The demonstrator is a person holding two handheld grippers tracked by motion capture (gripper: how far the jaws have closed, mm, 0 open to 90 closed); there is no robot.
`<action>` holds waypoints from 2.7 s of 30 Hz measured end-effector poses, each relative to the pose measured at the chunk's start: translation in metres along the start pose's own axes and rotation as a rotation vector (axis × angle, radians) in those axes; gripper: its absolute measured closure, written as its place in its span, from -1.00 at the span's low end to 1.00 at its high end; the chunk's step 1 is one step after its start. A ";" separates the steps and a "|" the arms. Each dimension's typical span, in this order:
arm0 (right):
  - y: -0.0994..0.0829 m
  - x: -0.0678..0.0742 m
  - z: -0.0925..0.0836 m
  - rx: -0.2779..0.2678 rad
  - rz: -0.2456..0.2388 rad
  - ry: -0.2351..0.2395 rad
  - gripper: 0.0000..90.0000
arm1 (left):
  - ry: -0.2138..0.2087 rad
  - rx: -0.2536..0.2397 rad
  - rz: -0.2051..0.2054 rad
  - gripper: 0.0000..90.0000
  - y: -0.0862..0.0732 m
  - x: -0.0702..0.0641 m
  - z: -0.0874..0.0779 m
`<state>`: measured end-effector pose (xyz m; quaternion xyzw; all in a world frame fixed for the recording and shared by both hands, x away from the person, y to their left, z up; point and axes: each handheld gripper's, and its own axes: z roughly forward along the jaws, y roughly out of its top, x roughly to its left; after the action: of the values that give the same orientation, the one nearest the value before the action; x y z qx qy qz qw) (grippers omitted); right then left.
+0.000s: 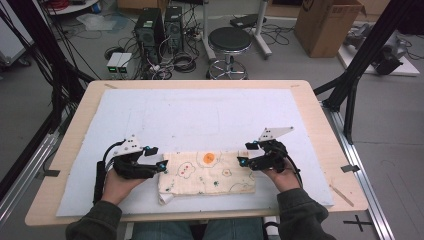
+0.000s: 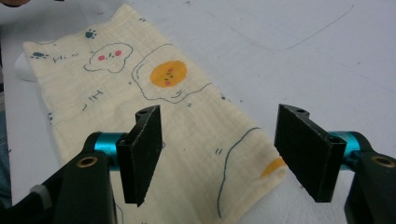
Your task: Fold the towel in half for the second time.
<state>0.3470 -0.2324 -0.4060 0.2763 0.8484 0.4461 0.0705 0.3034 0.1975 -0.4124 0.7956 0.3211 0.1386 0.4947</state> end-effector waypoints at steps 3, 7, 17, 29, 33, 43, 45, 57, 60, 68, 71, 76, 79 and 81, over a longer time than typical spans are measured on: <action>0.000 -0.001 0.001 -0.004 -0.001 -0.002 -0.29 | -0.001 0.000 0.000 -0.20 0.000 0.000 0.001; 0.000 0.000 0.001 0.003 0.001 -0.003 -0.29 | 0.000 -0.001 0.002 -0.20 0.000 0.001 0.001; -0.001 -0.003 0.000 0.004 0.001 -0.016 -0.28 | 0.011 0.005 0.002 -0.20 -0.001 0.001 0.003; -0.002 -0.018 0.003 0.016 0.036 -0.043 -0.22 | 0.032 0.007 -0.061 -0.06 0.000 0.013 0.019; -0.003 -0.023 0.003 0.014 0.059 -0.042 -0.19 | 0.039 0.018 -0.065 0.00 -0.001 0.016 0.025; -0.006 -0.035 0.008 0.034 0.100 -0.056 -0.02 | 0.103 0.065 -0.103 0.09 -0.002 0.022 0.037; -0.006 -0.036 0.009 0.040 0.108 -0.054 0.03 | 0.100 0.080 -0.105 0.13 -0.003 0.024 0.038; -0.009 -0.044 0.018 0.077 0.139 -0.008 0.20 | 0.090 0.125 -0.135 0.23 -0.006 0.026 0.045; -0.009 -0.042 0.024 0.112 0.130 -0.003 0.27 | 0.092 0.142 -0.132 0.29 -0.007 0.026 0.046; -0.010 -0.038 0.029 0.162 0.106 -0.003 0.48 | 0.080 0.165 -0.110 0.47 -0.009 0.025 0.047; -0.010 -0.037 0.030 0.170 0.092 -0.012 0.53 | 0.085 0.167 -0.109 0.55 -0.009 0.025 0.047; -0.011 -0.036 0.030 0.169 0.093 -0.014 0.68 | 0.076 0.166 -0.102 0.74 -0.010 0.023 0.047; -0.011 -0.036 0.030 0.173 0.094 -0.005 0.76 | 0.077 0.166 -0.096 0.82 -0.009 0.022 0.048; -0.011 -0.035 0.030 0.174 0.095 0.004 0.78 | 0.077 0.166 -0.092 0.86 -0.009 0.022 0.048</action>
<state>0.3834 -0.2342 -0.4371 0.3206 0.8700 0.3739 0.0231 0.3421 0.1812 -0.4449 0.8123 0.3867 0.1191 0.4202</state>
